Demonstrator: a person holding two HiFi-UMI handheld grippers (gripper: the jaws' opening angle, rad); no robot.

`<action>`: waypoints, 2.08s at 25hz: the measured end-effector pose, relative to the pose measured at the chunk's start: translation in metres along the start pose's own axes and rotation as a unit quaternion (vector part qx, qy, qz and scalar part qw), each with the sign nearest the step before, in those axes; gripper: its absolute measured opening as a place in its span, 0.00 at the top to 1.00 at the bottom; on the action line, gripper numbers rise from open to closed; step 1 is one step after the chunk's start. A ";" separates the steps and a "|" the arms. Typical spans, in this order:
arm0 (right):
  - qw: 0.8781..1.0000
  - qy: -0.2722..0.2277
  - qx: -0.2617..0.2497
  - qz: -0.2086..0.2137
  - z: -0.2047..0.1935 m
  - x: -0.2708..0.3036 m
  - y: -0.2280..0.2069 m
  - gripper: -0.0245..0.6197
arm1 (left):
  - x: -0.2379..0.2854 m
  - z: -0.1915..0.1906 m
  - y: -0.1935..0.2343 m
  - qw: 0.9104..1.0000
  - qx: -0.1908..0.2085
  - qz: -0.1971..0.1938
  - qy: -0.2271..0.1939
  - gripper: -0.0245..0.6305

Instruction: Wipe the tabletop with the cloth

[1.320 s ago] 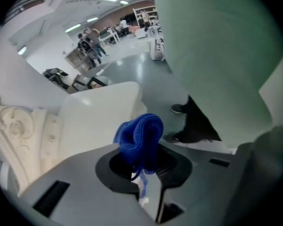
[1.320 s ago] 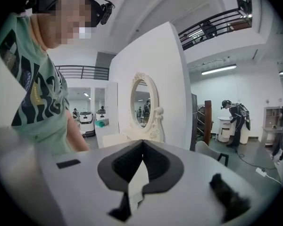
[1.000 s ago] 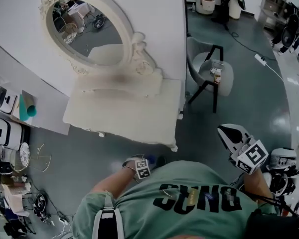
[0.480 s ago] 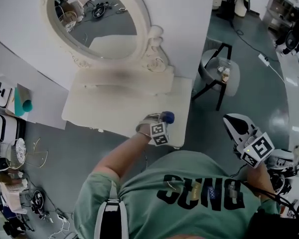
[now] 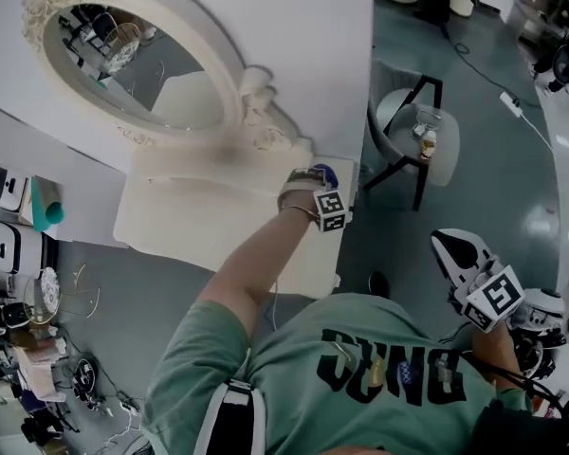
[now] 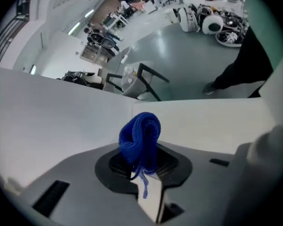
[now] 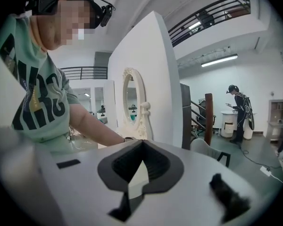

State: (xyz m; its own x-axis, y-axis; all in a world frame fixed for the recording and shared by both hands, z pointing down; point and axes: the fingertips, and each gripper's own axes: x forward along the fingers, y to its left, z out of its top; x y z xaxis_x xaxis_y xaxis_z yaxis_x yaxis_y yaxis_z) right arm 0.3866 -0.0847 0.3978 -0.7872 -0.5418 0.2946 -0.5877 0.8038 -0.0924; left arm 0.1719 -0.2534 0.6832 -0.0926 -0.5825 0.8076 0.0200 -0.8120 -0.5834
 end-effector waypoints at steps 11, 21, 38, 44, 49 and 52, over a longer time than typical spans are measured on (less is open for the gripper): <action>0.999 0.024 0.030 0.016 -0.035 -0.031 -0.144 0.94 | 0.114 -0.008 0.030 0.976 0.071 -0.048 0.201 0.83; 0.997 0.026 0.029 0.062 -0.040 -0.027 -0.152 0.94 | 0.102 -0.010 -0.001 0.969 0.093 -0.059 0.222 0.83; 0.984 0.003 -0.061 0.168 0.007 0.021 0.115 0.94 | -0.092 -0.070 -0.269 0.994 0.013 -0.054 0.099 0.83; 0.975 0.011 -0.096 0.202 0.021 0.028 0.184 0.94 | -0.148 -0.097 -0.343 0.991 -0.066 -0.096 0.061 0.83; 0.968 0.001 -0.109 0.228 0.035 0.036 0.188 0.94 | -0.183 -0.115 -0.417 0.966 -0.175 -0.184 0.042 0.83; 0.967 0.001 -0.101 0.235 0.034 0.042 0.154 0.94 | -0.194 -0.098 -0.352 0.968 -0.221 -0.115 -0.002 0.83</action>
State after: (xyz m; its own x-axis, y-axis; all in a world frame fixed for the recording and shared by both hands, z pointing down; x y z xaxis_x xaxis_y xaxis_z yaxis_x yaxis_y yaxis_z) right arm 0.2563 0.0078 0.3634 -0.9582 -0.1041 0.2663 -0.1159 0.9928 -0.0291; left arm 0.0850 0.1494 0.7239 -0.0394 -0.3883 0.9207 -0.4296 -0.8253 -0.3664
